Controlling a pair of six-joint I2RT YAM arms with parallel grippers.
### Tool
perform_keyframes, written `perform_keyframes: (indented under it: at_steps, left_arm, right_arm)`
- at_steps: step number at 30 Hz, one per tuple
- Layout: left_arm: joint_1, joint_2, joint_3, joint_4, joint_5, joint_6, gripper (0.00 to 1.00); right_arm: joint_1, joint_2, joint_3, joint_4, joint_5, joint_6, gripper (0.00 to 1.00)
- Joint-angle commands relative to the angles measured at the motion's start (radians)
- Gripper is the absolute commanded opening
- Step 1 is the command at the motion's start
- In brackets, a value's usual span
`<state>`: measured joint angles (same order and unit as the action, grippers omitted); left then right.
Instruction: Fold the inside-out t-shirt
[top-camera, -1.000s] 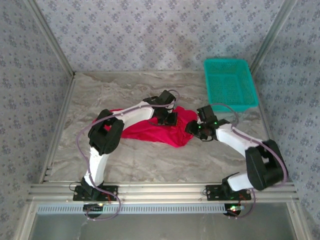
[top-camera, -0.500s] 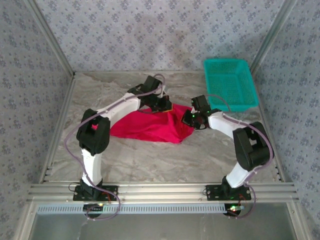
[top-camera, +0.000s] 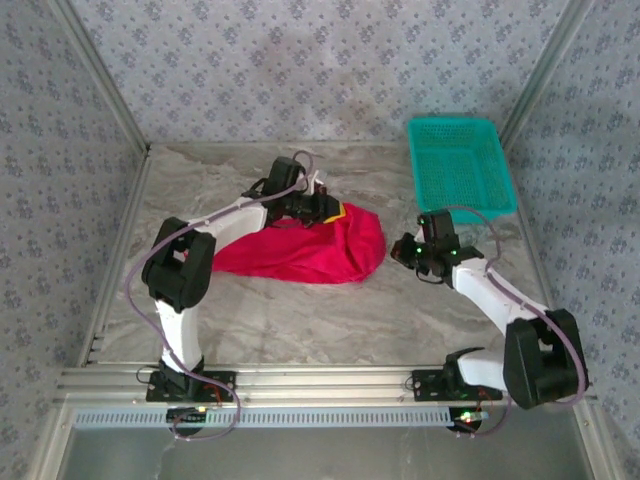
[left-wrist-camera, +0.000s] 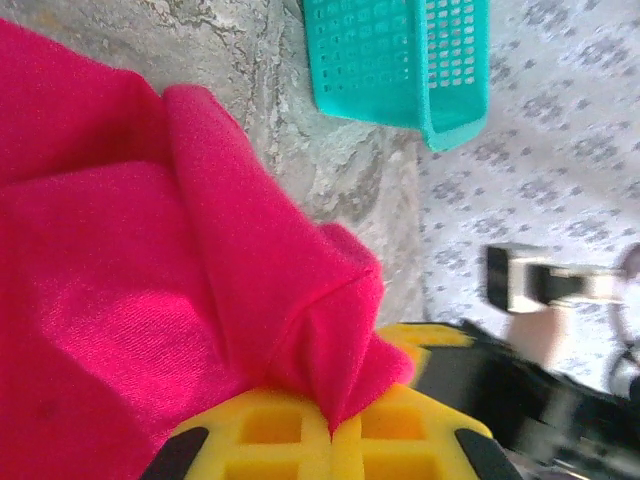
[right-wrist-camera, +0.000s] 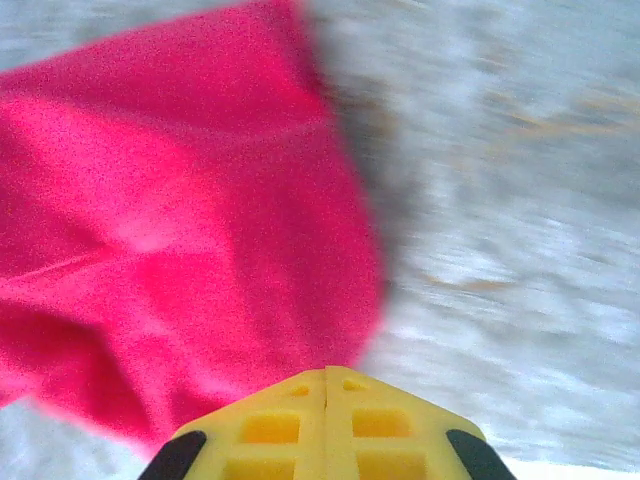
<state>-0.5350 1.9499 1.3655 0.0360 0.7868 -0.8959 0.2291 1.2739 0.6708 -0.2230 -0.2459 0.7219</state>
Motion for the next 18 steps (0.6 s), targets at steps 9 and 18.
perform_keyframes:
  at_steps: [9, 18]
  left_arm:
    - [-0.002, 0.044, 0.068, 0.005, 0.035, -0.02, 0.0]
    - [0.008, 0.038, 0.158, -0.208, -0.026, 0.062, 0.0]
  right_arm:
    - [0.049, 0.107, 0.171, 0.019, -0.047, -0.082, 0.24]
    - [0.234, 0.222, 0.277, 0.049, 0.017, -0.241, 0.63]
